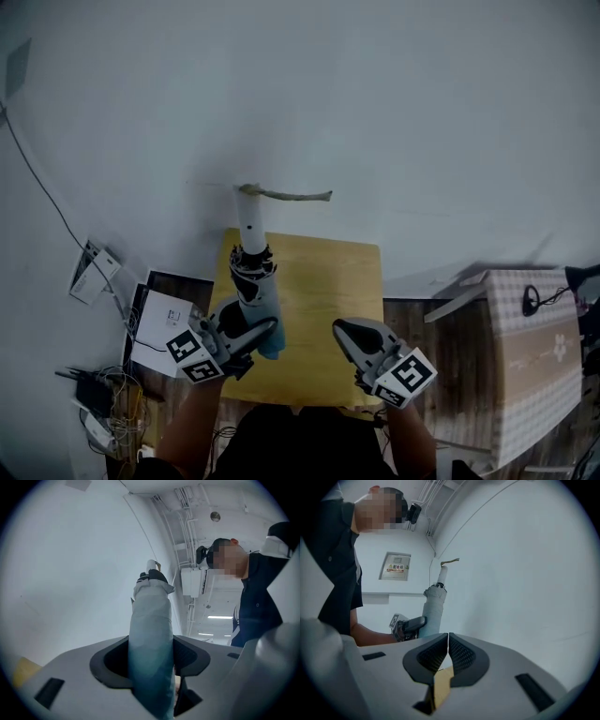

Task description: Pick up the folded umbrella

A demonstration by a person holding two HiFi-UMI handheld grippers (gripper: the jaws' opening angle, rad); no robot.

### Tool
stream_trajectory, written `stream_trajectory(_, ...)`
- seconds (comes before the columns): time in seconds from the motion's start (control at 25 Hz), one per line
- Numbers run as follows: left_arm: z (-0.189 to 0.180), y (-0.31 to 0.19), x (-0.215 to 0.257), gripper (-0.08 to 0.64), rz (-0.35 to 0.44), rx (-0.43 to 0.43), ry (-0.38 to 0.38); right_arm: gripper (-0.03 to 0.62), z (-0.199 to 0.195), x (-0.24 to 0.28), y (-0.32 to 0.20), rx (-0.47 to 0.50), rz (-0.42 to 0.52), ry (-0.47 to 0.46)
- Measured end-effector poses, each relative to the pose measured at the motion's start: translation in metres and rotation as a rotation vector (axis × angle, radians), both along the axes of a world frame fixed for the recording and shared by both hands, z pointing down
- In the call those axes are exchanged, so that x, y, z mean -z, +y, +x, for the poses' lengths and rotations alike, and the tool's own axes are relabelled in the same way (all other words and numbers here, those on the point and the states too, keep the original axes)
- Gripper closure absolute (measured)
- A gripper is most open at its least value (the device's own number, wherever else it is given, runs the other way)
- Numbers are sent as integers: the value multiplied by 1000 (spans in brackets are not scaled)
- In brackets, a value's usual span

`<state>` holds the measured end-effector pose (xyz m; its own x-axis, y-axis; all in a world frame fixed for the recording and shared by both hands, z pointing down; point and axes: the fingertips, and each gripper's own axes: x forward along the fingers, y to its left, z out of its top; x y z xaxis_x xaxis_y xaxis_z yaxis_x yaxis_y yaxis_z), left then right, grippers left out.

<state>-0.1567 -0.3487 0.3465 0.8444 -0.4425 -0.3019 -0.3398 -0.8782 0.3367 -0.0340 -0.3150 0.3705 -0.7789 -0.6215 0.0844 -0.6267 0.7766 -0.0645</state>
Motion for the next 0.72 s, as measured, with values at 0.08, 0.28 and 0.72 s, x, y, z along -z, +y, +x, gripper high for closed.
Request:
stream_trajectory(0.08, 2, 1, 3, 298, 1, 9, -6, 572, 5, 1, -2, 3, -3, -10)
stream_trajectory(0.28, -1, 10, 3, 298, -7, 3, -23, 572, 1, 5, 4, 18, -32, -38)
stream_trajectory(0.72, 8, 45, 14, 296, -24, -29, 38, 572, 18, 16, 23, 17, -24, -54)
